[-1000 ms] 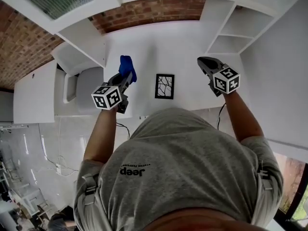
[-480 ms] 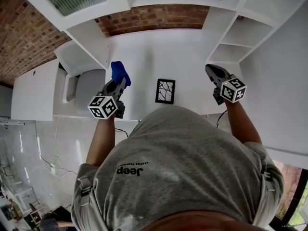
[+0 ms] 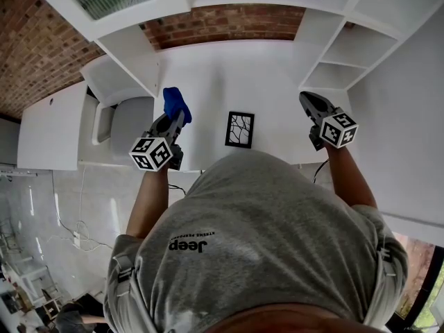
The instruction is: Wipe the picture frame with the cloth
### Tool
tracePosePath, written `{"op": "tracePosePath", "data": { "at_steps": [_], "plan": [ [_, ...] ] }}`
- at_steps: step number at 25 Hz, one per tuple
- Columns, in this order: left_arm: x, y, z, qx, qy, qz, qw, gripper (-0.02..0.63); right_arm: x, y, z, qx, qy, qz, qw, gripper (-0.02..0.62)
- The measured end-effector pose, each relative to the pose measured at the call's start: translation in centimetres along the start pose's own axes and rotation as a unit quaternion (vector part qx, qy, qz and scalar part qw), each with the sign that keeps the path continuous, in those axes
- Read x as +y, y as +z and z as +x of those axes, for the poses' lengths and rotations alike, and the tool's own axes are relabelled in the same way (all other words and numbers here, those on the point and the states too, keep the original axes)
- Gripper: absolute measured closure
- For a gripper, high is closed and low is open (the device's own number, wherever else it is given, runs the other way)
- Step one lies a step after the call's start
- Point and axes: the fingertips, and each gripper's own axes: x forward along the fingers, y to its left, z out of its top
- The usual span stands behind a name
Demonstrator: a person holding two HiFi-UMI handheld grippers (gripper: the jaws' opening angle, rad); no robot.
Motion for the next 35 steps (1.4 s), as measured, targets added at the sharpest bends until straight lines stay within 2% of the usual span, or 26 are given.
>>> {"op": "tracePosePath", "data": {
  "at_steps": [12,18,35],
  "plan": [
    [-0.41,-0.59,0.01,0.004,0.000,-0.004,1.0000,0.551,-0.22,-0.03,-0.05,-0.001,0.000,0.000,1.000,0.580],
    [-0.44,-0.62,0.09,0.004,-0.001,-0.004,1.0000,0.551,-0.18,-0.30,0.08,0.021,-0.014,-0.041,0.999,0.581],
    [-0.31,-0.24,0.21,0.000,0.002,-0.005,1.0000,0.551,-0.13,-0.13,0.52,0.028,-0.007,-0.054,0.998,0.581]
  ]
}}
